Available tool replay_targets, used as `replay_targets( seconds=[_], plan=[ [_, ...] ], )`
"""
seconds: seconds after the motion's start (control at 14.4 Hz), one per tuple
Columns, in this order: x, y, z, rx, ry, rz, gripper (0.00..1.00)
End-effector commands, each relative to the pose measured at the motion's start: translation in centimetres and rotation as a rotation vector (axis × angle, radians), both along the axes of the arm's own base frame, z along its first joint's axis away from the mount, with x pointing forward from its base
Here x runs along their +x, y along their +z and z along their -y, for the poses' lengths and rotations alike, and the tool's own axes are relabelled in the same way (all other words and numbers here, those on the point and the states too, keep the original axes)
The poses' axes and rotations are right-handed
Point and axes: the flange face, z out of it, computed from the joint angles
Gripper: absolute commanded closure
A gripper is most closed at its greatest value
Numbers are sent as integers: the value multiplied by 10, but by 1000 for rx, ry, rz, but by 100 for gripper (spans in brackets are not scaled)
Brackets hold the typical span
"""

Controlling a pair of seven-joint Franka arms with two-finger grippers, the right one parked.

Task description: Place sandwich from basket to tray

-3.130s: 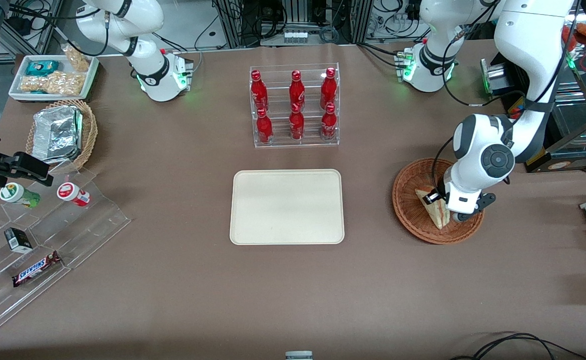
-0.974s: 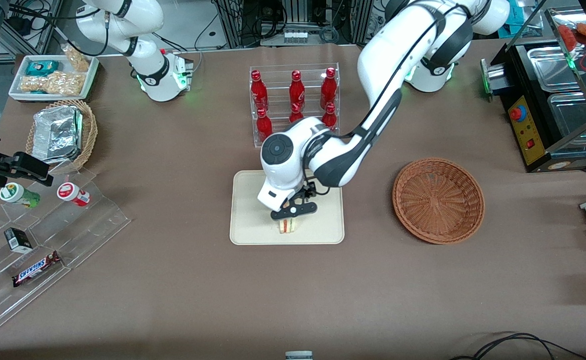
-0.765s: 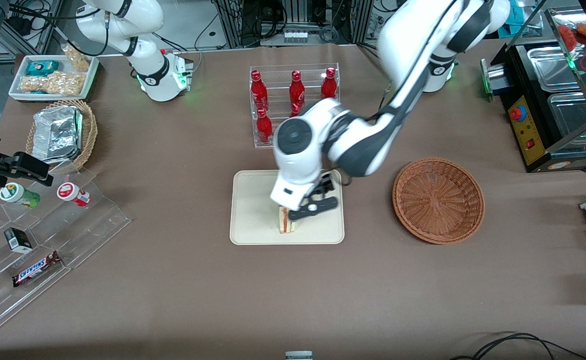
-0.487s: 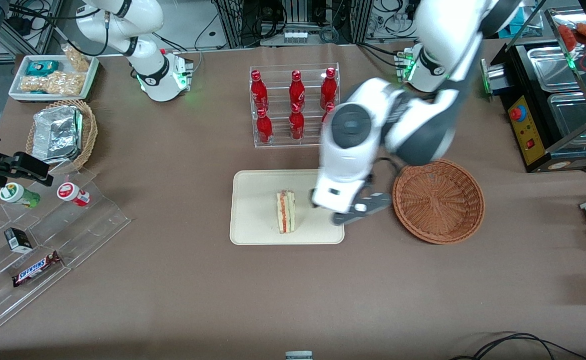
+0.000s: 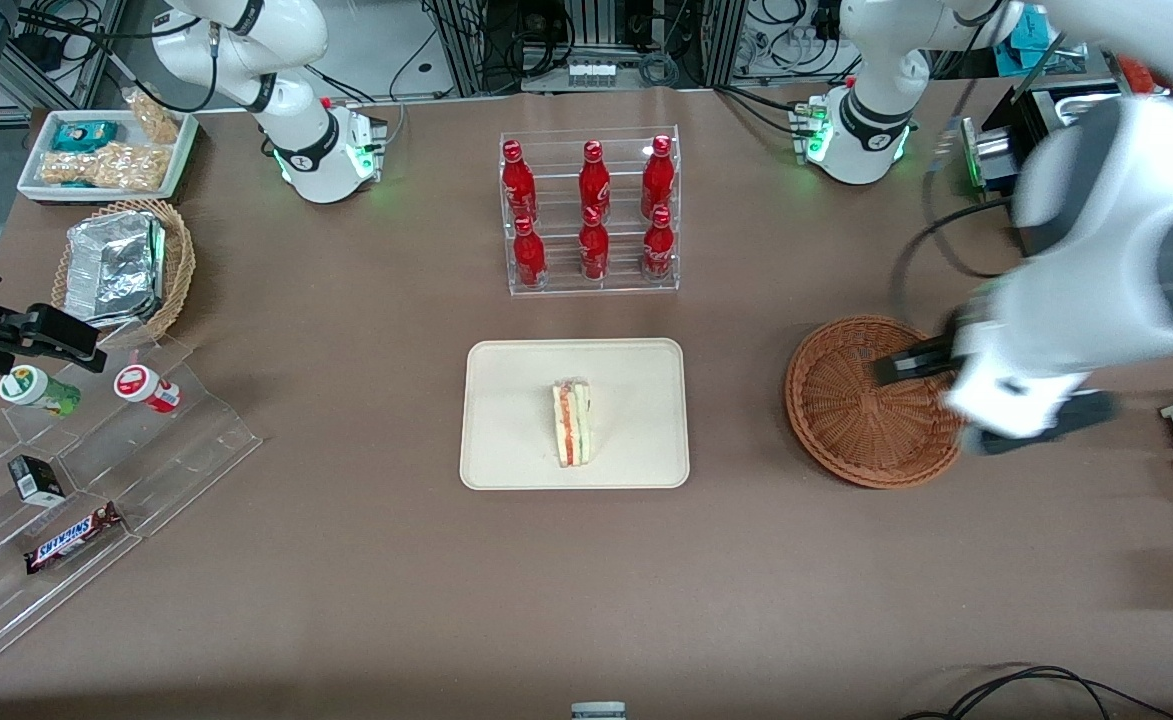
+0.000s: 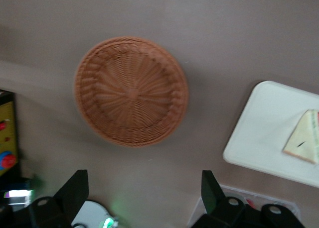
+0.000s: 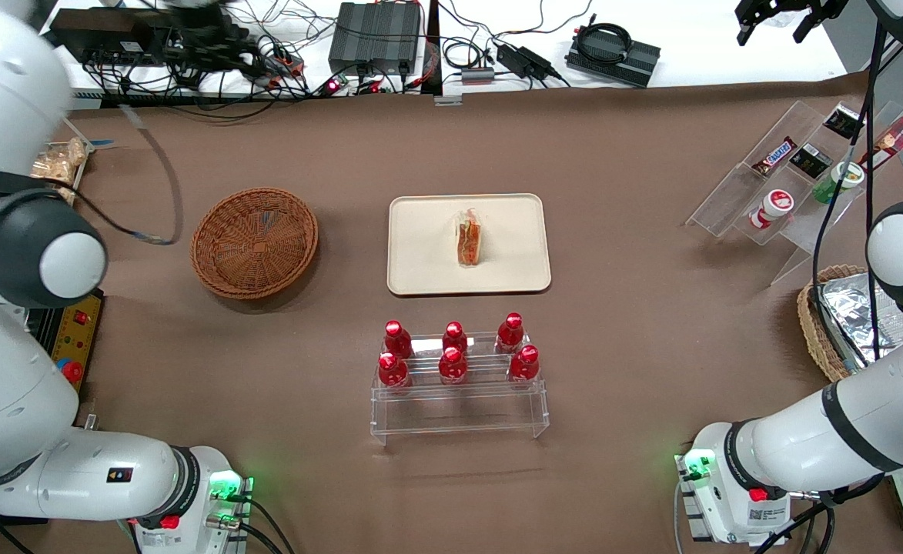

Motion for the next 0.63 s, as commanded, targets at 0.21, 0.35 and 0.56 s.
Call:
replay_targets(
  seconds=[0.21,0.35,0.56],
  plan=[
    [-40,23,-69,-16,-52,-34,0],
    [-75,21,-75,7,-28,36,0],
    [-90,42,-99,-35,42,85,0]
  ],
)
